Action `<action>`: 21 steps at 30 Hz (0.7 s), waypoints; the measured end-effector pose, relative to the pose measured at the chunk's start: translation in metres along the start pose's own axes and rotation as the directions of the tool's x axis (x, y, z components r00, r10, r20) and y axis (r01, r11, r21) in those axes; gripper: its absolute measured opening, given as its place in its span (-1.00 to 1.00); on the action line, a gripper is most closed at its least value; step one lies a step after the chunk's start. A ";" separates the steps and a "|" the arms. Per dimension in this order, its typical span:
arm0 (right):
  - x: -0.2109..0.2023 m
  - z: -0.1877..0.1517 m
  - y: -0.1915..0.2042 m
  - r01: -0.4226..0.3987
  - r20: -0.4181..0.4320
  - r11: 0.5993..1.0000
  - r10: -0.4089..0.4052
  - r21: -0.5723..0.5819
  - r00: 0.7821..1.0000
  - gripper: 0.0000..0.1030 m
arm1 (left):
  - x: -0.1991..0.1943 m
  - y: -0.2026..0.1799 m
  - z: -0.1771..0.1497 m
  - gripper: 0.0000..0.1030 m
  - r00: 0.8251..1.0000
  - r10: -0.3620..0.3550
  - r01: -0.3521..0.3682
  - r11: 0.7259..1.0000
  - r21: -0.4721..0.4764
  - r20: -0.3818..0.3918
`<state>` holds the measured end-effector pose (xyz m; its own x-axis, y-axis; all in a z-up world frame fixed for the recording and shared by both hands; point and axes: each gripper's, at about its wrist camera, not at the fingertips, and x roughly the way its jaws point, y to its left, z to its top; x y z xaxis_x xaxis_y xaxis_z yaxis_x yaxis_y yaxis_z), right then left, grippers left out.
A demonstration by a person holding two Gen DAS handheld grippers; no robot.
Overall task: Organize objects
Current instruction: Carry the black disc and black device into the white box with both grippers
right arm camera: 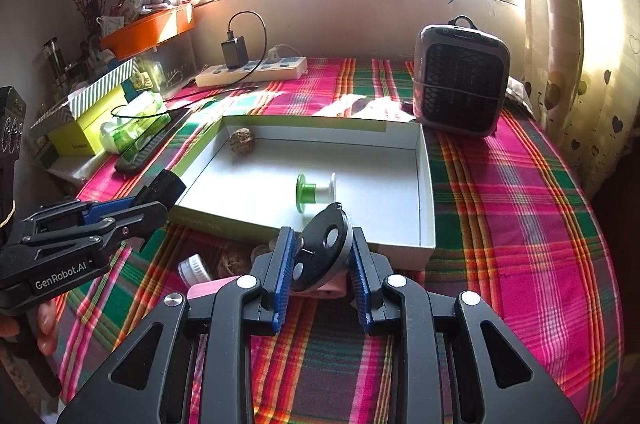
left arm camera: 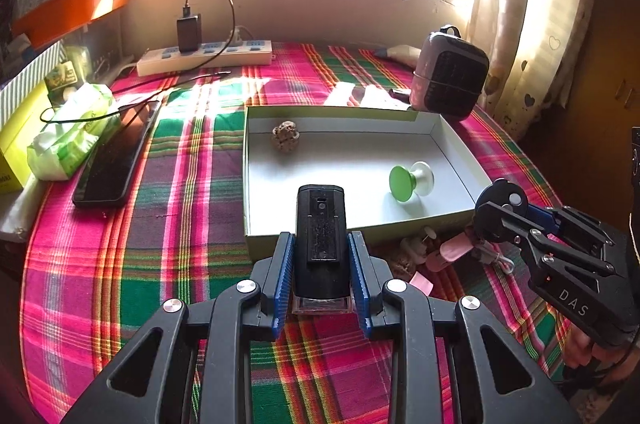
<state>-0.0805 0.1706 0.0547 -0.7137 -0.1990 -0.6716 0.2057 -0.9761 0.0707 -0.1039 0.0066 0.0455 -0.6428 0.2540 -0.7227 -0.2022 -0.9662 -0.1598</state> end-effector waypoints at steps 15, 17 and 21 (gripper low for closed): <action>0.025 0.042 -0.015 0.023 0.004 1.000 -0.023 -0.006 1.000 -0.45 | 0.025 -0.006 0.034 -0.51 1.000 0.002 -0.002 1.000 0.023 0.008; 0.032 0.046 -0.015 0.022 -0.004 1.000 -0.022 -0.010 1.000 -0.45 | 0.029 -0.007 0.040 -0.51 1.000 -0.001 0.000 1.000 0.027 0.006; 0.045 0.053 -0.019 0.029 -0.023 1.000 -0.029 -0.010 0.999 -0.45 | 0.039 -0.011 0.049 -0.51 1.000 -0.001 0.001 0.999 0.046 0.000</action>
<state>-0.1515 0.1753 0.0622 -0.7039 -0.1684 -0.6901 0.1917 -0.9805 0.0437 -0.1627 0.0293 0.0524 -0.6427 0.2545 -0.7226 -0.2365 -0.9630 -0.1289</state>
